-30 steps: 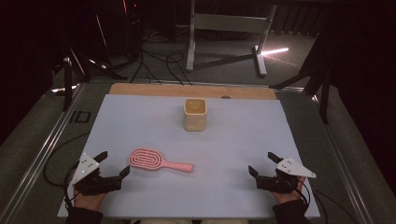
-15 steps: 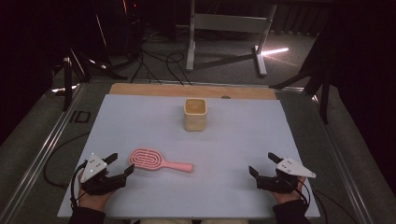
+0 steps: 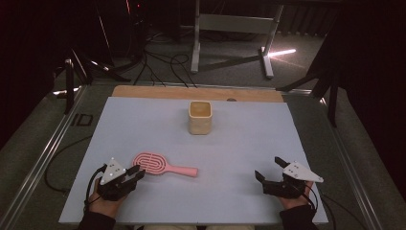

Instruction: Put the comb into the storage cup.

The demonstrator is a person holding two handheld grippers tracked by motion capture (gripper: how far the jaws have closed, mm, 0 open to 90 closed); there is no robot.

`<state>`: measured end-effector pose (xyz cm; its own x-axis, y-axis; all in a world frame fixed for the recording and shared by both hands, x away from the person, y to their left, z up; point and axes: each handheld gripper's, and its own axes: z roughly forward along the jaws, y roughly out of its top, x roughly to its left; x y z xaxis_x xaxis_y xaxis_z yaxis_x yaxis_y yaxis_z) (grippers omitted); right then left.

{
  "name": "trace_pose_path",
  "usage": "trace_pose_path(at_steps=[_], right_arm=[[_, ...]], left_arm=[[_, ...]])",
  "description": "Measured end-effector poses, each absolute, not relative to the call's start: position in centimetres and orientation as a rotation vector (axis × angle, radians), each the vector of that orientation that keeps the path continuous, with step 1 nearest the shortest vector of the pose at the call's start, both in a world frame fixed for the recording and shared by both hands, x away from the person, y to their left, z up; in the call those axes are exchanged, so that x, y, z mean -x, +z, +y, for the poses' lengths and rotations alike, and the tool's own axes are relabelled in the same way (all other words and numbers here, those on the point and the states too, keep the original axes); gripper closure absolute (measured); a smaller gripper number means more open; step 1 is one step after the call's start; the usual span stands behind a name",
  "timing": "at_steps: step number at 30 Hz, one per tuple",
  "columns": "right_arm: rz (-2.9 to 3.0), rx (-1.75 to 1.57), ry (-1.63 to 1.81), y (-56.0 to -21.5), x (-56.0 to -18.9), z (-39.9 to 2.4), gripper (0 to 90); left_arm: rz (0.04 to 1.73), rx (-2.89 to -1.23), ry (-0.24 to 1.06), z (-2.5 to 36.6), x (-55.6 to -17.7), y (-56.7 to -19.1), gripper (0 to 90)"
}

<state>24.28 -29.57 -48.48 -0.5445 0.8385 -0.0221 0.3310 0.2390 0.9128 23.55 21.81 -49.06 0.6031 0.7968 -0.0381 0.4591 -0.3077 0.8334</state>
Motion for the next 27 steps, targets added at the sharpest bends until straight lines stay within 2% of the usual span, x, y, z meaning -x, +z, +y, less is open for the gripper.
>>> trace_pose_path(at_steps=[2, 6, 14, 27], right_arm=[[1.999, -1.065, 1.275, -48.5, -24.3, -29.6, 9.1], [2.001, -1.067, 1.275, -48.6, -24.3, -29.5, 9.2], [2.007, -1.069, 1.27, -48.7, -24.4, -29.4, 9.2], [2.019, -1.066, 1.265, -48.8, -24.5, -29.1, 9.4]], left_arm=[[0.984, -1.97, 0.466, 21.5, -23.6, -49.2, 81.5], [0.972, -2.023, 0.452, 20.8, -23.9, -49.6, 90.0], [0.994, -2.094, 0.443, 19.9, -24.7, -50.2, 90.0], [1.111, -2.052, 0.422, 20.3, -26.8, -50.3, 90.0]])
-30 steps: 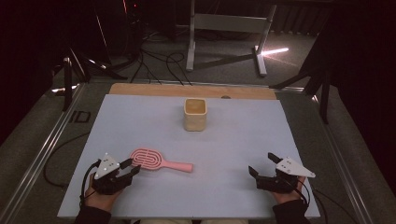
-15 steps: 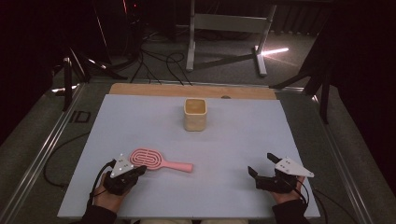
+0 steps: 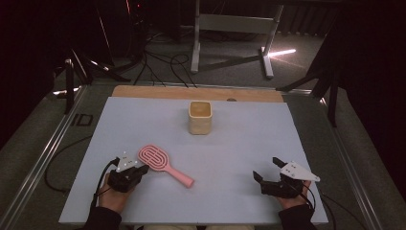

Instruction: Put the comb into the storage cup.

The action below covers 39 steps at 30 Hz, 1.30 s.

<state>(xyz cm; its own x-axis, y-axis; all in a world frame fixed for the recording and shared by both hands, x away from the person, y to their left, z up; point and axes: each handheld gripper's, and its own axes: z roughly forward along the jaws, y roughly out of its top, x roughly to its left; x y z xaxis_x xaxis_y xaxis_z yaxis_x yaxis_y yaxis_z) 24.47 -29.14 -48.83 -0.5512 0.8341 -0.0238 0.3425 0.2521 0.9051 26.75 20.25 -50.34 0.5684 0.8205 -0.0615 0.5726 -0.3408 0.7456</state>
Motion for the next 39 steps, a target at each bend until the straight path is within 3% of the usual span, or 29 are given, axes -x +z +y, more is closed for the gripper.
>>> trace_pose_path(at_steps=[17, 30, 34, 39], right_arm=[[2.015, -1.068, 1.266, -48.8, -24.5, -29.4, 9.4], [2.019, -1.072, 1.264, -48.9, -24.6, -29.5, 9.5], [2.017, -1.071, 1.265, -48.8, -24.5, -29.5, 9.4], [2.01, -1.071, 1.274, -48.8, -24.5, -29.7, 9.4]], left_arm=[[1.168, -2.045, 0.382, 17.5, -31.9, -50.4, 89.9], [1.158, -2.075, 0.398, 16.5, -33.3, -50.3, 89.7], [1.155, -2.058, 0.416, 16.8, -33.1, -50.1, 88.1], [1.122, -2.007, 0.434, 17.3, -32.6, -49.5, 79.0]])
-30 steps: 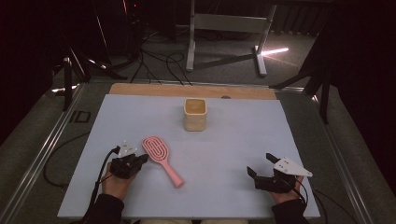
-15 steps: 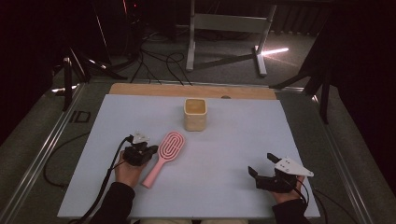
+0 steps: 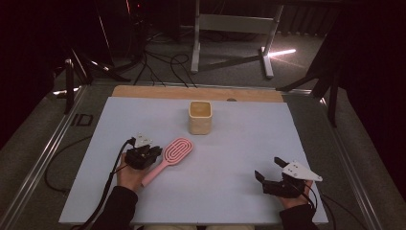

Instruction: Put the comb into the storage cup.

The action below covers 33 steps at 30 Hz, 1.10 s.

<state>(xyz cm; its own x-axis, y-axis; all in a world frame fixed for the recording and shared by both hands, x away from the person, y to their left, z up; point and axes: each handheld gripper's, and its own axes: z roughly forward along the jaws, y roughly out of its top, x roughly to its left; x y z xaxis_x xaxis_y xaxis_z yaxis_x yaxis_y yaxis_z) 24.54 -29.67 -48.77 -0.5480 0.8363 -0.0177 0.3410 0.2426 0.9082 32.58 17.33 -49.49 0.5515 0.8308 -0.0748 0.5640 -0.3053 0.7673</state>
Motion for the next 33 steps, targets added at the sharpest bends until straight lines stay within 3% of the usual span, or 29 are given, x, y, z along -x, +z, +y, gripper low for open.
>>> trace_pose_path(at_steps=[6, 9, 15, 17, 22, 33], right_arm=[[2.008, -1.072, 1.276, -48.8, -24.5, -29.7, 9.4], [2.006, -1.07, 1.276, -48.7, -24.5, -29.7, 9.4], [2.004, -1.063, 1.285, -48.6, -24.4, -29.6, 9.4], [2.003, -1.062, 1.286, -48.6, -24.4, -29.6, 9.4], [2.0, -1.057, 1.288, -48.6, -24.4, -29.5, 9.4], [1.998, -1.045, 1.345, -48.5, -24.2, -29.2, 9.3]], left_arm=[[1.075, -1.849, 0.463, 19.4, -31.3, -47.9, 53.1], [1.036, -1.818, 0.46, 20.7, -30.5, -47.1, 45.6], [1.054, -1.793, 0.618, 22.5, -28.6, -45.9, 15.6], [1.043, -1.791, 0.616, 23.0, -28.2, -45.8, 15.0], [1.028, -1.787, 0.621, 23.9, -27.5, -45.9, 0.1], [0.932, -1.775, 0.655, 25.4, -24.5, -47.3, 0.0]])
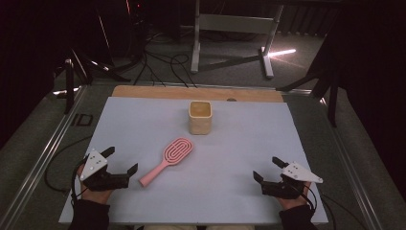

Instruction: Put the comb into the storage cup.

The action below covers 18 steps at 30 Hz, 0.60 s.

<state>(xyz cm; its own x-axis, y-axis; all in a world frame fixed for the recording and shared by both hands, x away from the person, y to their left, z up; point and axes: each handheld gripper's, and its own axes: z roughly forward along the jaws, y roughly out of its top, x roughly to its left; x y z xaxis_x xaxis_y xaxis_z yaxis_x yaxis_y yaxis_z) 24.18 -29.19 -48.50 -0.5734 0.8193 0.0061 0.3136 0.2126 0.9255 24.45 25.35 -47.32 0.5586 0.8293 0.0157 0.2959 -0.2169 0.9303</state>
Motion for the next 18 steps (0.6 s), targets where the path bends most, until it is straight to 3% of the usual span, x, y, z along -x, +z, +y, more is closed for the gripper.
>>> trace_pose_path(at_steps=[18], right_arm=[[1.97, -1.022, 1.359, -48.52, -24.11, -28.92, 9.3]], left_arm=[[0.967, -1.733, 0.641, 25.98, -24.09, -47.35, 0.0]])
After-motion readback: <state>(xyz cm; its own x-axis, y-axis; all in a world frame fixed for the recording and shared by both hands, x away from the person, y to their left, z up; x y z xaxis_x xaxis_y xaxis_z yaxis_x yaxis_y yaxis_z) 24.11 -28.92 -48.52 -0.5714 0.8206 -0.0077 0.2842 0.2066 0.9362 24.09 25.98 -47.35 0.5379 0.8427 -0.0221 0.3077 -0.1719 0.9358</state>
